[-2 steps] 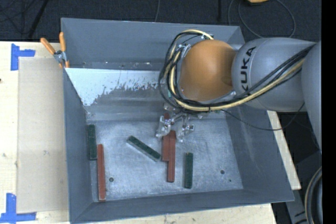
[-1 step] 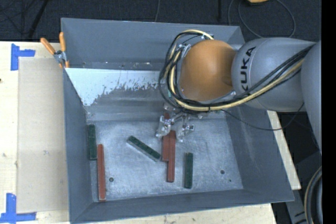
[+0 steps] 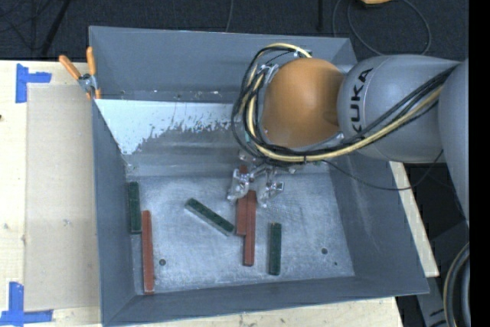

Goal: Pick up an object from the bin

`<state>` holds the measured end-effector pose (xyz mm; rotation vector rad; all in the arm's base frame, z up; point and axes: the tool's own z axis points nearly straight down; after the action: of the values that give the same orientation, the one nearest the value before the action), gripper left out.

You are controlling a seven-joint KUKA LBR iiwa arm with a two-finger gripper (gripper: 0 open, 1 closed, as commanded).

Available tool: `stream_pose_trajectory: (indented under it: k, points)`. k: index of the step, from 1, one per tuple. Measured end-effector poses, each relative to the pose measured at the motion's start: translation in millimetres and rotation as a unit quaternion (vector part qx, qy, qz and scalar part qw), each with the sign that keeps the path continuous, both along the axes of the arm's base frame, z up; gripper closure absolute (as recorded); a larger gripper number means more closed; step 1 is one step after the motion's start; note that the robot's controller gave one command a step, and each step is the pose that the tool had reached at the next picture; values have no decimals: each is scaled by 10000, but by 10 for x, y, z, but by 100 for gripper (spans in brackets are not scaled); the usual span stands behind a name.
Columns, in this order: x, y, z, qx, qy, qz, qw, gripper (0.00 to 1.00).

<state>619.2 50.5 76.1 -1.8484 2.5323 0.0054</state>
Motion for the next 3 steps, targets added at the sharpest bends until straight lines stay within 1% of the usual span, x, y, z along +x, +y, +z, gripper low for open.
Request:
stream_pose_trajectory:
  k: [3]
  points:
    - [0,-1,0,0,0,-12,10000,100]
